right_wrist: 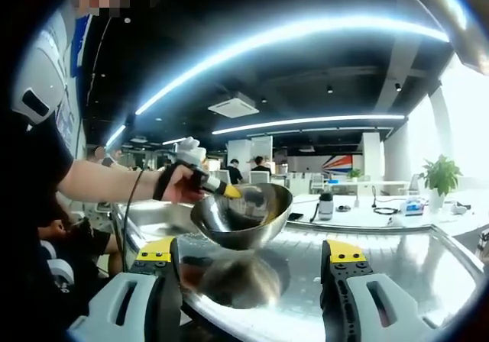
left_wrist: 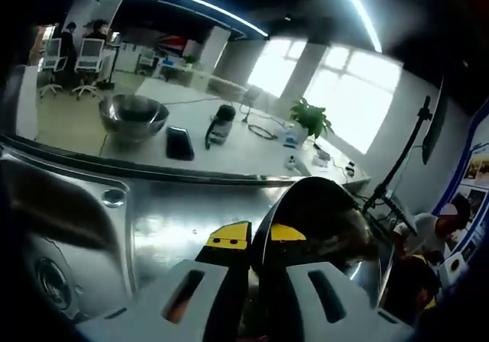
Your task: Pick up bowl with dirty water move over sink pour dirty water into sink return bowl to place
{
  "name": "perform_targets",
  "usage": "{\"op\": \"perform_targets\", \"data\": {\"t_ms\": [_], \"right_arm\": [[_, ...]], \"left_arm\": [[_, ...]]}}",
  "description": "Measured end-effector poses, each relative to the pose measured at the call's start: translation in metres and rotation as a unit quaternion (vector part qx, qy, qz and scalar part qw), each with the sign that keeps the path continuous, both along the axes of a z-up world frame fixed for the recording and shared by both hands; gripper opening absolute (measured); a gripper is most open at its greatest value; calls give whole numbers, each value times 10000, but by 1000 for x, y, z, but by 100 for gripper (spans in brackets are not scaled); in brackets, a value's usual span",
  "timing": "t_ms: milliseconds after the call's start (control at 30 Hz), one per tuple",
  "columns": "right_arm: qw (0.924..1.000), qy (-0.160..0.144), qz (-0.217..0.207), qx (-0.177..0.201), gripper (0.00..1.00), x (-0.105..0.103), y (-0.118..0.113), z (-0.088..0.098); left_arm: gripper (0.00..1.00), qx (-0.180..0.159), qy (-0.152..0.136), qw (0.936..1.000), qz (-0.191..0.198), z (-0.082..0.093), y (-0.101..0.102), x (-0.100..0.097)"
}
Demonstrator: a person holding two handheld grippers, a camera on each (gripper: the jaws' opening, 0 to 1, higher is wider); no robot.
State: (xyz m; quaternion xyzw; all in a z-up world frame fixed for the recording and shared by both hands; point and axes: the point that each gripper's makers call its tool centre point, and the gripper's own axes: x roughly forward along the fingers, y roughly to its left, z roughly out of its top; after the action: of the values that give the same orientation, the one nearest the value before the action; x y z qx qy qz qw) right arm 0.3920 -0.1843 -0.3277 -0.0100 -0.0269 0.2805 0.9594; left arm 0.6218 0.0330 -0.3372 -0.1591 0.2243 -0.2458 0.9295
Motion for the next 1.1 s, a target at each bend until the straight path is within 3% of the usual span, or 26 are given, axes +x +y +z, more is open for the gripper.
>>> {"op": "perform_targets", "data": {"t_ms": [633,1100], "right_arm": [[9999,2,116,-15,68,-2,12,1],[9996,-15,276,95,68,-6,24,9]], "left_arm": [[0,77,-200,9996,170,19,38,-4],[0,-130,-139,9983,553,19,88,-10]]}}
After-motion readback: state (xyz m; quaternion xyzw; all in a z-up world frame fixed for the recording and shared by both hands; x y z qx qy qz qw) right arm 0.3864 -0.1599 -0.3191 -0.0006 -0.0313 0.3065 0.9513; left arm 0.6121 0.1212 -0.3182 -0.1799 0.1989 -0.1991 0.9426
